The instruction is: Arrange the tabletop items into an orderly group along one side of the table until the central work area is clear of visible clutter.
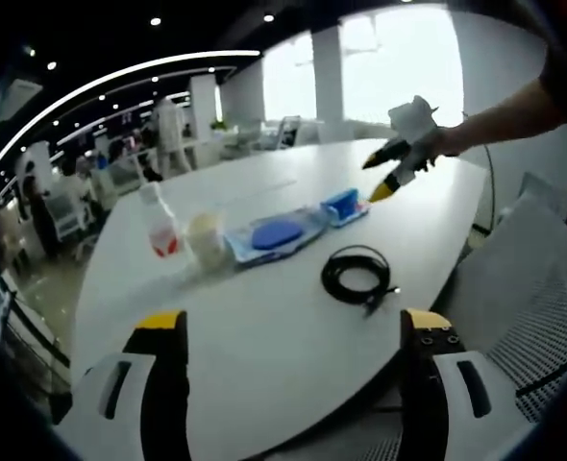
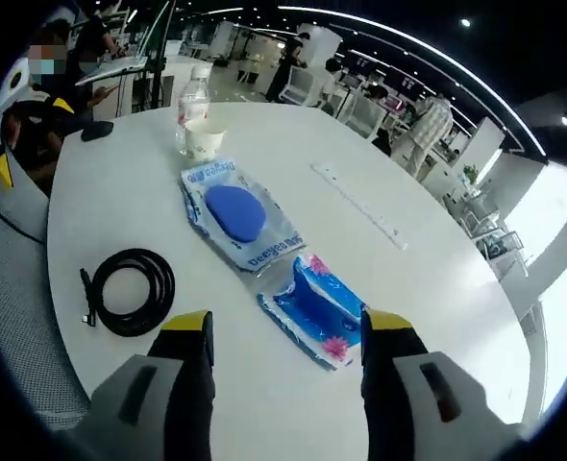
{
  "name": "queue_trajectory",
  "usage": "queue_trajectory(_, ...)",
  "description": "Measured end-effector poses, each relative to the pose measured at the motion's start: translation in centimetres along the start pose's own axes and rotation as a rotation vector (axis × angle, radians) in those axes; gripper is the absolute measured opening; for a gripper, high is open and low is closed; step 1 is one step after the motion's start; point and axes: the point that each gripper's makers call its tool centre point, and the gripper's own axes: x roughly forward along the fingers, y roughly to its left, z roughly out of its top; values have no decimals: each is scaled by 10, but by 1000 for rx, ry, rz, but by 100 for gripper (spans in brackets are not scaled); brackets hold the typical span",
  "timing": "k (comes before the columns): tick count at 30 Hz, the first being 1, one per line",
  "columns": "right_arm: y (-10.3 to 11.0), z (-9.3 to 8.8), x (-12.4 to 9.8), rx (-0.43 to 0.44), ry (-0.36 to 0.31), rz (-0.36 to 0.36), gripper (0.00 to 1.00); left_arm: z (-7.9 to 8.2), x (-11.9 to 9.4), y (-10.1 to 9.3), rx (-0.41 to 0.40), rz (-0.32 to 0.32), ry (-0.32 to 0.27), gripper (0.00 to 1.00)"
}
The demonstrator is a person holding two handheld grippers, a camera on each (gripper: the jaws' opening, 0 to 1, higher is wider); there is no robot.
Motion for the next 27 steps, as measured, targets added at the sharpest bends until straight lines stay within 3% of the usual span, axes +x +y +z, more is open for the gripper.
queue_trajectory(18,15,-4,-26,213,-97,-69,70,0,1,-1,-8,-8,0,89)
queue_trajectory(27,22,1,-38,259,-130,-88,72,0,1,-1,-8,-9,-2,89)
